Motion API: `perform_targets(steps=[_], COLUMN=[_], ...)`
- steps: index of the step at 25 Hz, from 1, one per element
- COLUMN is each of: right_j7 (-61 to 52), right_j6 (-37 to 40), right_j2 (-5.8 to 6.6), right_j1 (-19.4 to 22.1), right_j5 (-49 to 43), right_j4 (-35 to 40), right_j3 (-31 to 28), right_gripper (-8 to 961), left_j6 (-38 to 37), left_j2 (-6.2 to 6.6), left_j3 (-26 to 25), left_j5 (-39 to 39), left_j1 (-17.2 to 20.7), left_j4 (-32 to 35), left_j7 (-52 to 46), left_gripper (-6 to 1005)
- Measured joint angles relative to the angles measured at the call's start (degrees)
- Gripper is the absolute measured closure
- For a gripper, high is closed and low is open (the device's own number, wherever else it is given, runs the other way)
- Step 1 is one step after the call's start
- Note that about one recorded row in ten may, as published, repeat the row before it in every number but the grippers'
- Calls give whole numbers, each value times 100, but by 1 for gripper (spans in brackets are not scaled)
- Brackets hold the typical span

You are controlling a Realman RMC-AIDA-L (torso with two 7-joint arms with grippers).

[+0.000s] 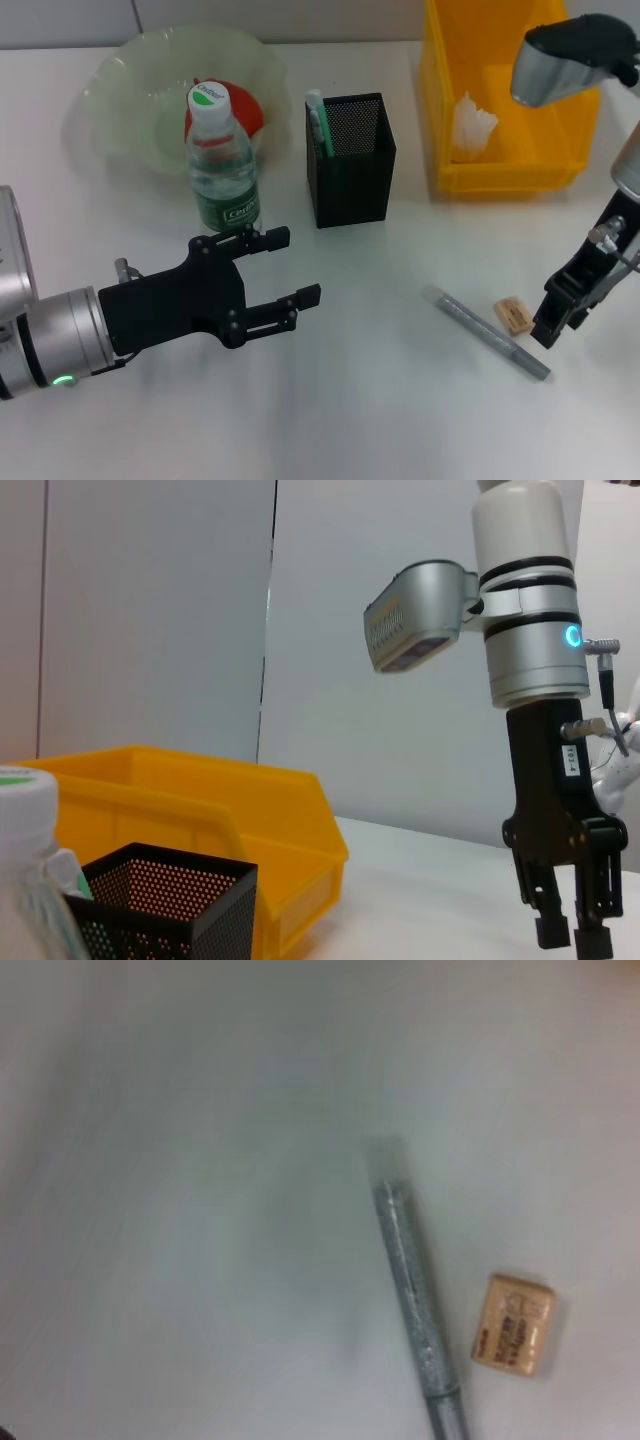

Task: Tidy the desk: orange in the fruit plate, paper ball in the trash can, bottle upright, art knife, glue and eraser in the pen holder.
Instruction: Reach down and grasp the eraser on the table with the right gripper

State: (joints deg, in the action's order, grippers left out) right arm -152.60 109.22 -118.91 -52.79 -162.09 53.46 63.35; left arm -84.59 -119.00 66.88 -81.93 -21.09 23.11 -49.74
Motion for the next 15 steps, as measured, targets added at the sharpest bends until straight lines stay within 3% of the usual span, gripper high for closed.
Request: perform_targets(steps=[15], right_j7=[-116], right_j6=[-697], right_j2=[-16], right_j1=[-23], right_j5=[-234], right_j4=[-430], right_j3=[60], right_gripper=[512], left_j6=[-5], left_j2=[0], left_j3=[-37], left_j5=[2], left_j1=[-2], left_j4=[-226], left_j7=[367], left_gripper=[249])
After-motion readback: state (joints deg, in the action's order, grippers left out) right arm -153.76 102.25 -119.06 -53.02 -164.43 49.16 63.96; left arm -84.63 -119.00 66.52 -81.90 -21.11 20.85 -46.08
